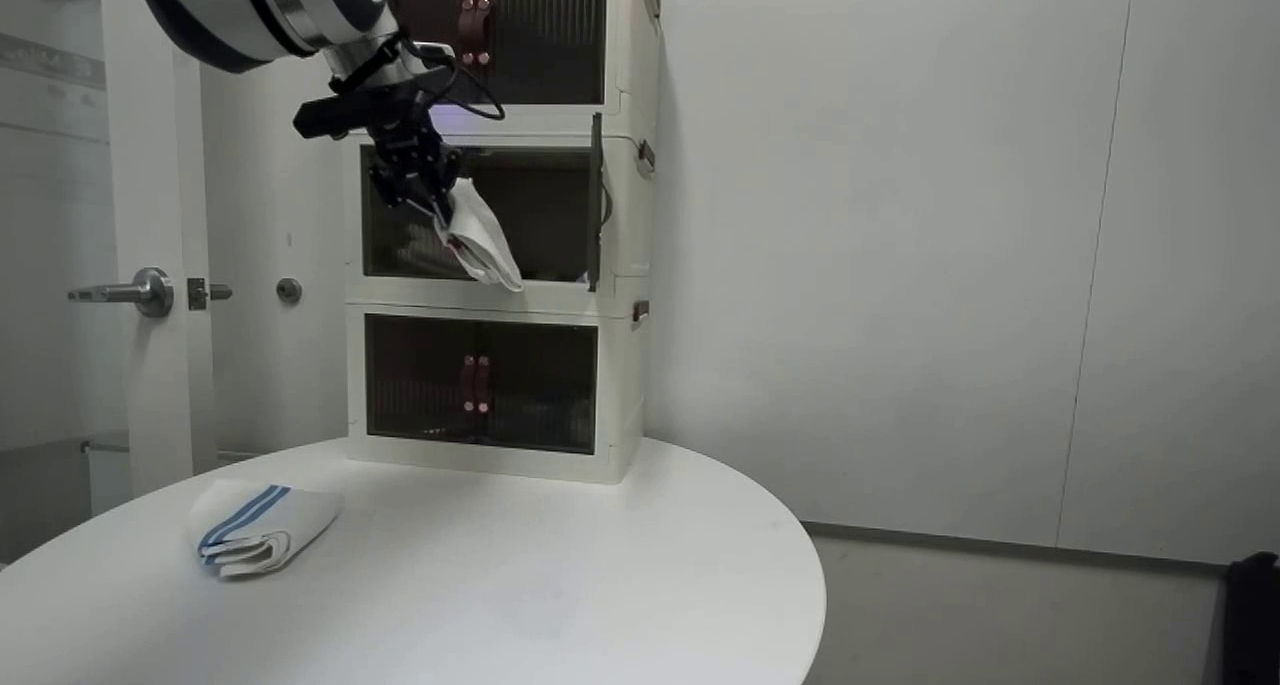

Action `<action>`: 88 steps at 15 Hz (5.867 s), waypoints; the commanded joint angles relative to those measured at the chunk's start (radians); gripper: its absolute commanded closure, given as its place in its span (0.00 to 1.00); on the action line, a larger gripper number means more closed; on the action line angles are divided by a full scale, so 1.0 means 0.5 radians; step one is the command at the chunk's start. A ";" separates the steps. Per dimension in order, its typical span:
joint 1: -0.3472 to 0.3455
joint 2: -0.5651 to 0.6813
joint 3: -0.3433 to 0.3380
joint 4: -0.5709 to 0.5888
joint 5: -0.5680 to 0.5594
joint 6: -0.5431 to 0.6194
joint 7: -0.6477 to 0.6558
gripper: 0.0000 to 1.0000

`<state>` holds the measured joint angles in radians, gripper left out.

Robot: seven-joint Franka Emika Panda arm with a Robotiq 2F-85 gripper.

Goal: Take the towel from the middle drawer

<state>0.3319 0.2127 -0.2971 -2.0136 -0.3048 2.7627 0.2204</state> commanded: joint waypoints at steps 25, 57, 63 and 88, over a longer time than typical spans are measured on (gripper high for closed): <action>-0.781 0.226 0.953 -0.209 1.300 -0.842 -1.188 0.98; -0.630 0.232 0.723 0.097 0.822 -0.758 -0.788 0.00; -0.563 0.176 0.757 0.025 0.729 -0.615 -0.581 0.00; -0.423 -0.672 0.786 -1.012 0.150 -0.244 0.075 0.00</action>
<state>0.1336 -0.0197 0.0855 -2.4283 -0.1933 2.5903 0.1899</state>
